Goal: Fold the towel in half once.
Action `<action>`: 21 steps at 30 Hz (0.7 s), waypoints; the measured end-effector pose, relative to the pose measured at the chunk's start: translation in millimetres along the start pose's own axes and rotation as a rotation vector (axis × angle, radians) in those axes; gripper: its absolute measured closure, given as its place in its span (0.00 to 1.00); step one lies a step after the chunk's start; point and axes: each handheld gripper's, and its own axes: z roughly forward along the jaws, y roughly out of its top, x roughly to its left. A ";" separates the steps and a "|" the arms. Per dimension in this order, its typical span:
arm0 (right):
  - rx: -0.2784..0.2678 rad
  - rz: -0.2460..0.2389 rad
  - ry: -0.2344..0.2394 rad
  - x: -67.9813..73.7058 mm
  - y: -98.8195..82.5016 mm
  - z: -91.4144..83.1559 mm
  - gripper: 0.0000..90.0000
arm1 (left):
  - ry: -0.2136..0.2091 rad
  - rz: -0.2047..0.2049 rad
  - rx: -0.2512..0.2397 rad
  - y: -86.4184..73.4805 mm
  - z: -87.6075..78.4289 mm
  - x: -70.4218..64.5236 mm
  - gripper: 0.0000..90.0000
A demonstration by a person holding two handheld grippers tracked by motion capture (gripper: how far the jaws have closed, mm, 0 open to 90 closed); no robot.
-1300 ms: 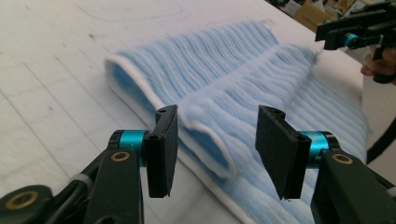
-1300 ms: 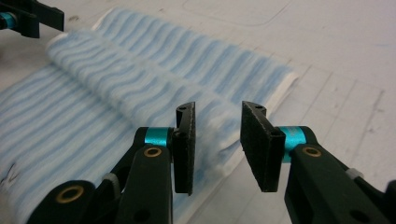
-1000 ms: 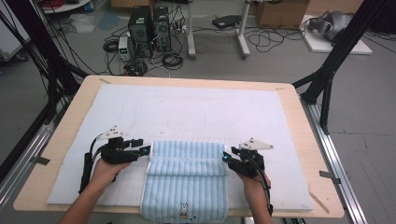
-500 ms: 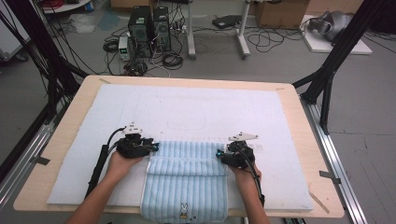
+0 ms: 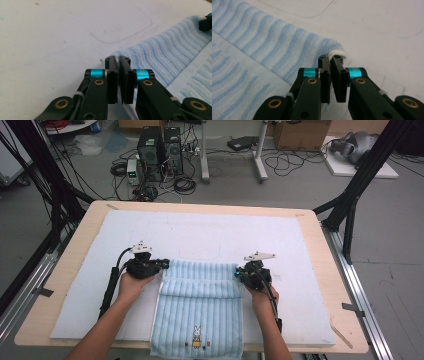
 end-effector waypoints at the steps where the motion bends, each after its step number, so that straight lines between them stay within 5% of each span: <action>1: -0.007 -0.003 -0.007 -1.9 3.1 2.2 0.95 | 0.003 -0.012 -0.016 1.7 2.0 2.6 0.95; 9: -0.040 -0.004 -0.033 -18.9 23.8 19.5 0.95 | 0.031 -0.015 -0.094 12.9 14.2 16.0 0.94; 11: -0.047 -0.002 -0.036 -21.7 29.0 22.9 0.95 | 0.036 -0.017 -0.070 16.2 17.7 20.6 0.94; 17: -0.067 0.003 -0.064 -25.9 37.4 30.2 0.95 | 0.058 -0.040 -0.154 26.3 21.7 28.5 0.94; 19: -0.064 -0.003 -0.069 -28.4 38.6 32.7 0.94 | 0.055 -0.036 -0.113 29.7 25.5 31.1 0.94; 21: -0.071 -0.001 -0.071 -30.5 39.1 35.4 0.94 | 0.057 -0.031 -0.128 31.7 27.1 30.4 0.94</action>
